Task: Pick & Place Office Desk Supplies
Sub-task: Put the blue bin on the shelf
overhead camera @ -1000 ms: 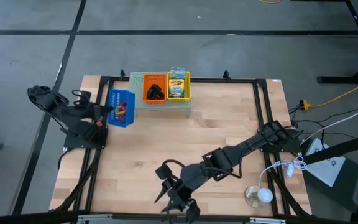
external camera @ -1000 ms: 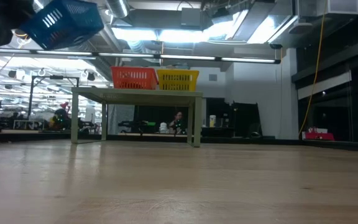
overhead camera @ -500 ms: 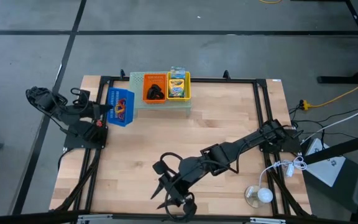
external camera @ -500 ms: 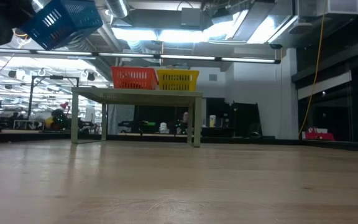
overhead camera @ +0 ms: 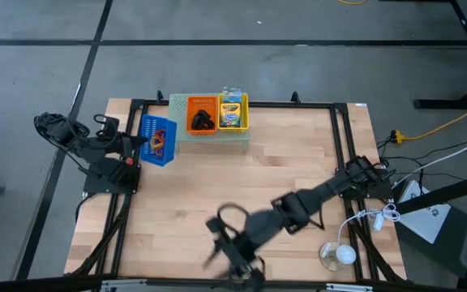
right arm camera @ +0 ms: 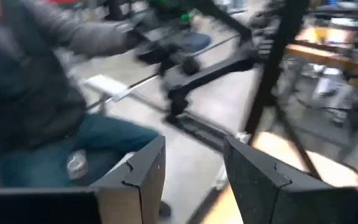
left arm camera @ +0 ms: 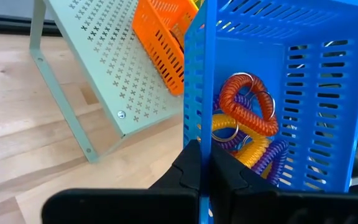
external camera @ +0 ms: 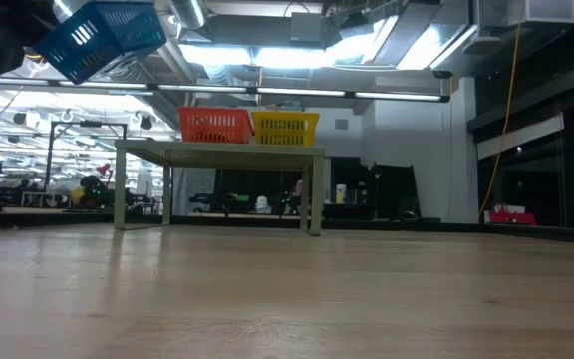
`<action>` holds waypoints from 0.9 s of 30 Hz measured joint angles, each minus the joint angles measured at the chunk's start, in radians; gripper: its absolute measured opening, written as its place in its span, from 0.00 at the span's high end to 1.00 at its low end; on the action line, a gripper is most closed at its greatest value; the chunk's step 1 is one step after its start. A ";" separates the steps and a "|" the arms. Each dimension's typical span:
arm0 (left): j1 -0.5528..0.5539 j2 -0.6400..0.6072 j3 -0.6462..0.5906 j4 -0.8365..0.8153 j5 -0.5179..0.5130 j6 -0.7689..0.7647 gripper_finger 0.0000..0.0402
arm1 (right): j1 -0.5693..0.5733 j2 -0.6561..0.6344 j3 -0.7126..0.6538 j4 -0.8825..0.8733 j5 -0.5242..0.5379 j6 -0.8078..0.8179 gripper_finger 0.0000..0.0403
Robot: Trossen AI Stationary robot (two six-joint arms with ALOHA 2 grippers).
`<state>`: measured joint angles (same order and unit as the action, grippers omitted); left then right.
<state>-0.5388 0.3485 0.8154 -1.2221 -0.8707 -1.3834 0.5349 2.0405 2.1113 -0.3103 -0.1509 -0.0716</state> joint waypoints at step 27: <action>0.000 0.001 0.000 0.074 -0.008 0.121 0.99 | 0.084 -1.004 -1.767 1.279 0.117 0.091 0.60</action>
<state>-0.5388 0.3496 0.8154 -1.1477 -0.8789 -1.2620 0.6189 1.0368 0.3441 0.9688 -0.0338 0.0192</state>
